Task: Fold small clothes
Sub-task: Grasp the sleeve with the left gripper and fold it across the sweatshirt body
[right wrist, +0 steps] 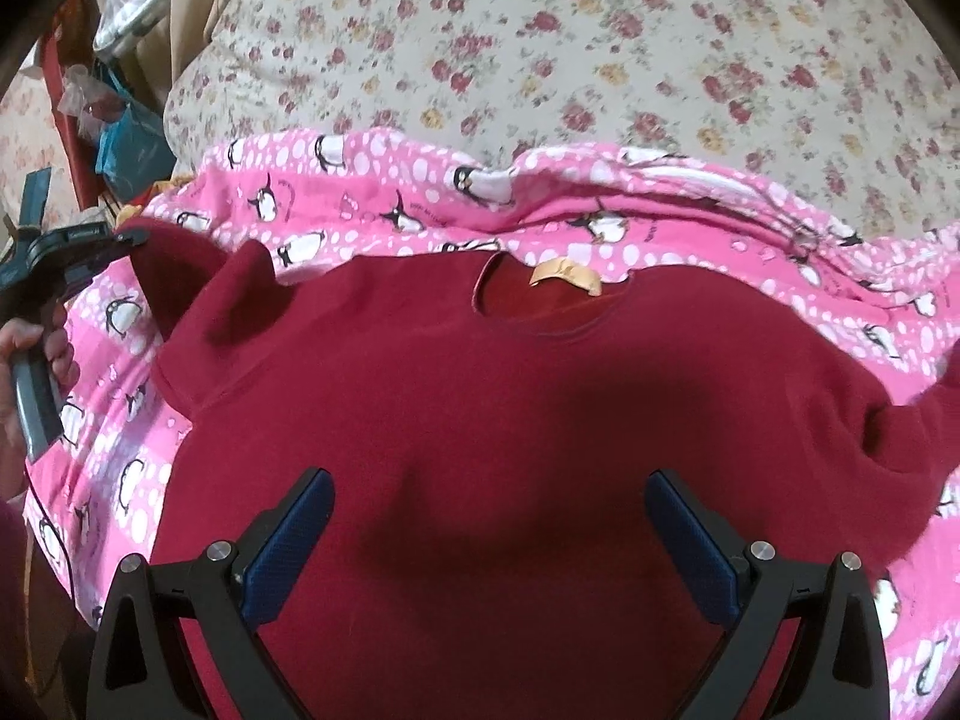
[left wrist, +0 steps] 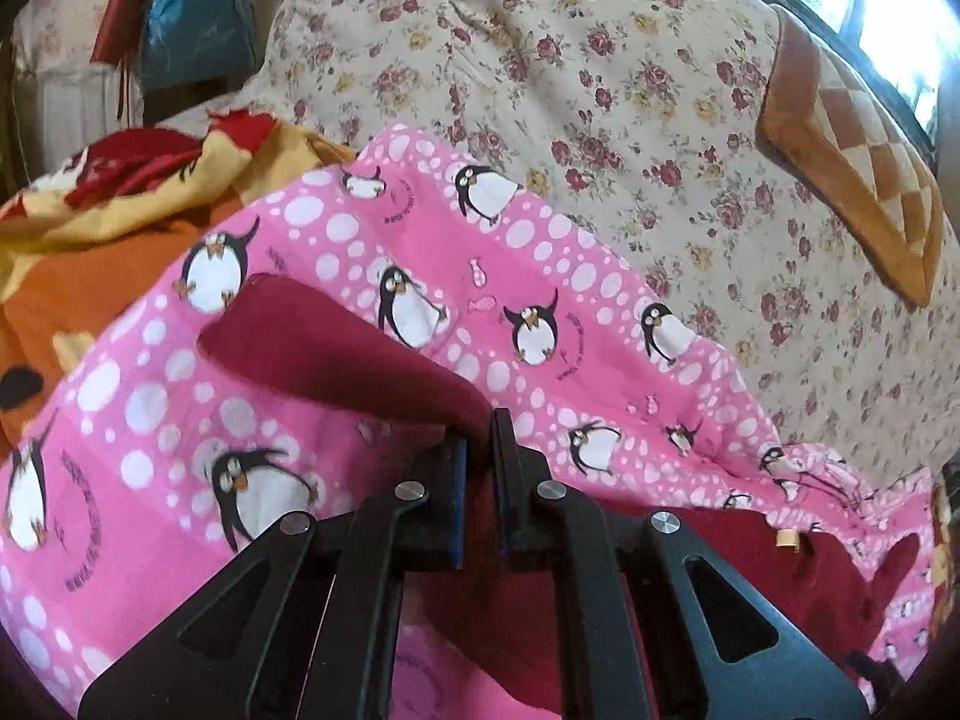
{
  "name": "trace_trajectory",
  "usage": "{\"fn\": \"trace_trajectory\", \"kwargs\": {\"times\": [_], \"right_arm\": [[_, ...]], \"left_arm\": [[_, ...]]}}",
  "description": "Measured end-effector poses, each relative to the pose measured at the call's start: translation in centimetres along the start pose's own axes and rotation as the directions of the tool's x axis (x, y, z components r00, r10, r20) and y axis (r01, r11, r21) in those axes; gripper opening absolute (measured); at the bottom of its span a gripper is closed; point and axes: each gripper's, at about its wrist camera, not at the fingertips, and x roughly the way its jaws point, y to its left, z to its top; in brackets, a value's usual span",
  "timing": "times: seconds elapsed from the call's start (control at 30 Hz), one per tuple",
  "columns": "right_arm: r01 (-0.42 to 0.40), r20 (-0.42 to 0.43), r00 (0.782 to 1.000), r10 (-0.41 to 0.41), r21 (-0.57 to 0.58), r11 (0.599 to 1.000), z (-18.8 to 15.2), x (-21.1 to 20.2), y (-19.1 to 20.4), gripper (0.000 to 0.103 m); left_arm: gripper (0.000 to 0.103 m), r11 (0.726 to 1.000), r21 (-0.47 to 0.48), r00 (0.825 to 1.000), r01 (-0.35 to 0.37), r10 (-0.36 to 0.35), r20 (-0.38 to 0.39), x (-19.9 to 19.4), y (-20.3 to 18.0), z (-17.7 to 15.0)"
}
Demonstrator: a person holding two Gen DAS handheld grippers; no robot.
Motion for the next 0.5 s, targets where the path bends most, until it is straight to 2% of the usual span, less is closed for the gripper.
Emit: {"fn": "trace_trajectory", "kwargs": {"times": [0.33,0.43,0.5], "right_arm": [[-0.008,0.005,1.0,0.008,0.015,1.0,-0.9,-1.7,-0.8,0.103],[-0.018,0.005,1.0,0.018,0.018,1.0,-1.0,-1.9,-0.9,0.103],[-0.016,0.013,1.0,0.016,0.025,1.0,-1.1,-2.4,-1.3,0.103]], "left_arm": [[0.005,0.992,-0.058,0.994,0.112,-0.112,-0.004,-3.6,-0.2,-3.4],[0.005,0.991,0.001,0.991,0.133,-0.133,0.011,-5.5,-2.2,-4.6],[0.005,0.983,0.053,0.984,0.176,-0.177,0.011,-6.9,-4.3,-5.4]]}}
